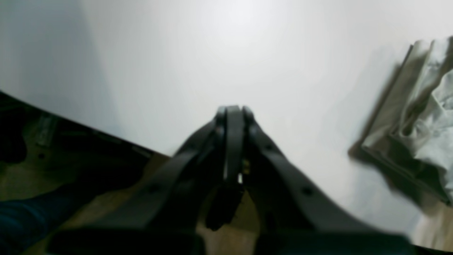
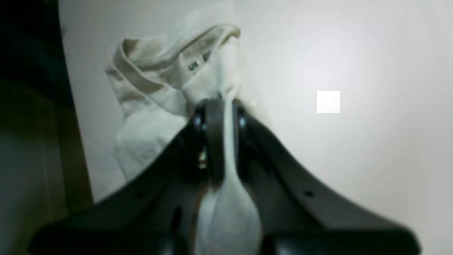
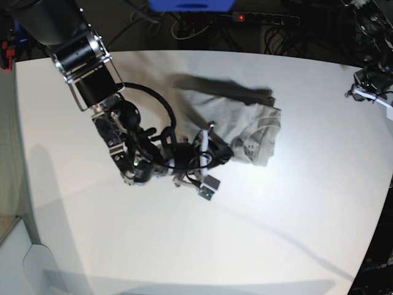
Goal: Layout the t-shirt on the table in an organized manner, then fold the t-shirt properly
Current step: 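Press and tuck the folded end into the bundle with the right gripper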
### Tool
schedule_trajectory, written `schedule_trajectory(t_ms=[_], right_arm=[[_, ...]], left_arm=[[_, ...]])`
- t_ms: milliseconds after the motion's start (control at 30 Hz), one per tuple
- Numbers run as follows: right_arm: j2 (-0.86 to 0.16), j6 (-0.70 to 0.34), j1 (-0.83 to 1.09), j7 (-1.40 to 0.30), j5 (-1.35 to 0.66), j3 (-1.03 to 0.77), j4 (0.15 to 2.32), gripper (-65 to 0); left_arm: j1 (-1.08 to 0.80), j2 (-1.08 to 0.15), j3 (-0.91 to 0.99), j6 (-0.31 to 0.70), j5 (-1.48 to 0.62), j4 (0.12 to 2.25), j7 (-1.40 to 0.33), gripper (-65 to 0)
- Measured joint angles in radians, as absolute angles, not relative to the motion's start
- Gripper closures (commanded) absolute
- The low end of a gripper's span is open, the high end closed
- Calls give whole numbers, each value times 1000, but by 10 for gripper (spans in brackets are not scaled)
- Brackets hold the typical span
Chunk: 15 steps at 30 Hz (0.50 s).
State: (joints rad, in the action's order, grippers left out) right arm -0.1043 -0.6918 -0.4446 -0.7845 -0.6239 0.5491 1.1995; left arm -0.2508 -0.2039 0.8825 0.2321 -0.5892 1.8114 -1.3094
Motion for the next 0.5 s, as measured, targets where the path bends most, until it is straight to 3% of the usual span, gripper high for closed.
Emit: schedule_trajectory(t_ms=[167, 233, 500], right_arm=[[-99, -692, -434, -774, -624, 551, 1164, -32], [-99, -692, -432, -774, -624, 552, 1148, -72], [-105, -692, -454, -778, -626, 543, 1137, -435]], left_arm=[[-251, -204, 883, 232, -589, 1811, -1309, -5], [-251, -204, 883, 232, -589, 1811, -1309, -5], [-251, -204, 883, 232, -589, 1811, -1309, -5]])
